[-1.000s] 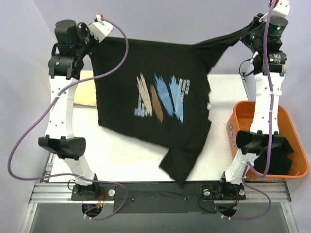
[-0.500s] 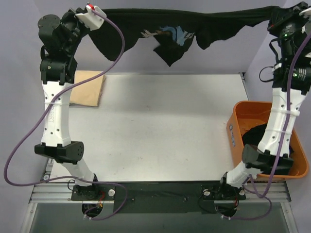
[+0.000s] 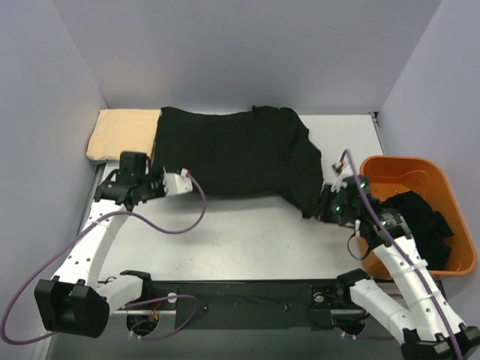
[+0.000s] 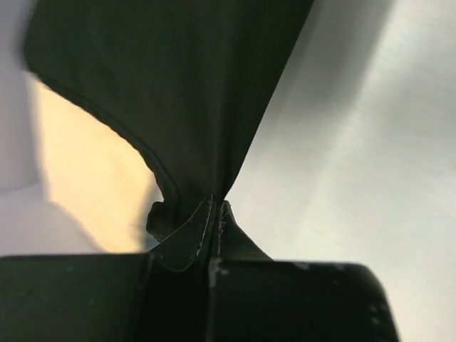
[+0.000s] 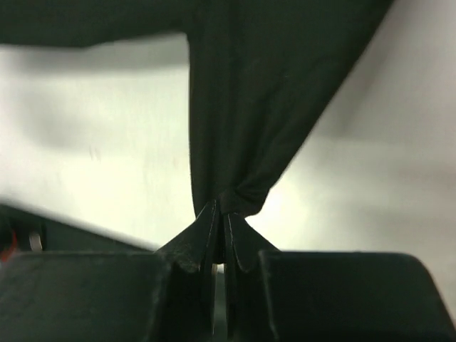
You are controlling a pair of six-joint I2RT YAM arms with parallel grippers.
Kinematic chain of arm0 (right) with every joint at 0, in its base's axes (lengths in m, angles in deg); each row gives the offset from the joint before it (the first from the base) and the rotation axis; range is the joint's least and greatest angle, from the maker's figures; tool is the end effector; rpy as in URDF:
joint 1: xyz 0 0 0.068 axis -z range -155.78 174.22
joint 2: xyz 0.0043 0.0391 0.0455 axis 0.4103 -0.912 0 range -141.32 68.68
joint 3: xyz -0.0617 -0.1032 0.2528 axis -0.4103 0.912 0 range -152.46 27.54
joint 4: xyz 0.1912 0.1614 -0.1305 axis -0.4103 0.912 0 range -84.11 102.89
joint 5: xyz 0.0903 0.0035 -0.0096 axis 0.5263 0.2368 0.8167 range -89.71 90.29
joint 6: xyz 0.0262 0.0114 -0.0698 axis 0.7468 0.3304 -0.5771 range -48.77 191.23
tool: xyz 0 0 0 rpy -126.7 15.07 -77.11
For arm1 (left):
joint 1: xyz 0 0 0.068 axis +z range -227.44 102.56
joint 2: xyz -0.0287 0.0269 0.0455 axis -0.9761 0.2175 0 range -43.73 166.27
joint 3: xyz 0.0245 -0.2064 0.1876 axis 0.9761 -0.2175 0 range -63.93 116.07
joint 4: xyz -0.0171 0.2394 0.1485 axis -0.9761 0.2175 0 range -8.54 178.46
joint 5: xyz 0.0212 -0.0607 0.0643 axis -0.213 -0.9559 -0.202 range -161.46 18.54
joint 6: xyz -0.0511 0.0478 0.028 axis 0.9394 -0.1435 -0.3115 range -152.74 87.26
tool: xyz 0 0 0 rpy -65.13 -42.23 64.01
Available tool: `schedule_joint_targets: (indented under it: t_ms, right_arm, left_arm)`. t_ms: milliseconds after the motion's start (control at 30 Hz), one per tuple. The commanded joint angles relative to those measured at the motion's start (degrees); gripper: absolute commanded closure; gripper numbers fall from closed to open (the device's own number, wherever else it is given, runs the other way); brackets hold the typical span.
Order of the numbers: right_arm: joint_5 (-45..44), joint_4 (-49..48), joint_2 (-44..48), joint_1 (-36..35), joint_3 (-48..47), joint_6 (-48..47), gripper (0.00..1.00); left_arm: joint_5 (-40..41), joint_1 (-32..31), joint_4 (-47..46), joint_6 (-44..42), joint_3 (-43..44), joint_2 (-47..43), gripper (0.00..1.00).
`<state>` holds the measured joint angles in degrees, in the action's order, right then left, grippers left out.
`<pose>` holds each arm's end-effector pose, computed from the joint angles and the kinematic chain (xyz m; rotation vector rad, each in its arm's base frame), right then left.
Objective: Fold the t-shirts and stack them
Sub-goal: Flatten out the tshirt
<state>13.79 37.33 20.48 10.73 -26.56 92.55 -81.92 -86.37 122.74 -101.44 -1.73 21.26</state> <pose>0.2116 0.0660 0.3444 -0.0126 2.0592 0.6191 0.2679 -0.0539 0.3114 1.5393 1.7684 0.3086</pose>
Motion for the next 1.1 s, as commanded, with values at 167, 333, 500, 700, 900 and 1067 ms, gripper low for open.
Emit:
schedule_joint_targets:
  t_ms: [167,333,500,700,900,1067]
  right_arm:
    - [-1.19,8.27,0.05,-27.36,20.88,25.87,1.0]
    - [1.7,12.76,-1.45,-31.32,20.54,28.15,1.0]
    - [6.1,21.55,1.88,-38.78,17.9,32.37,1.0]
    - [6.97,16.11,-2.85,-39.85,18.94,29.3,0.78]
    - [0.17,20.75,-1.19,-42.78,13.35,28.09,0.34]
    - [-9.53,22.43,-5.56,-25.29,8.49,26.41,0.38]
  left_arm:
    - [5.53,0.05,10.31,-5.21,-23.07,-7.59,1.0]
    - [5.71,0.49,19.34,-4.95,-26.25,-11.46,1.0]
    - [8.17,3.74,27.19,-7.04,-26.24,-19.0,1.0]
    - [7.02,3.83,22.35,-12.32,-29.58,-21.49,1.0]
    - [9.23,4.01,22.0,-14.7,-31.08,-21.22,1.0]
    - [10.02,3.92,20.6,-13.39,-30.56,-19.73,1.0]
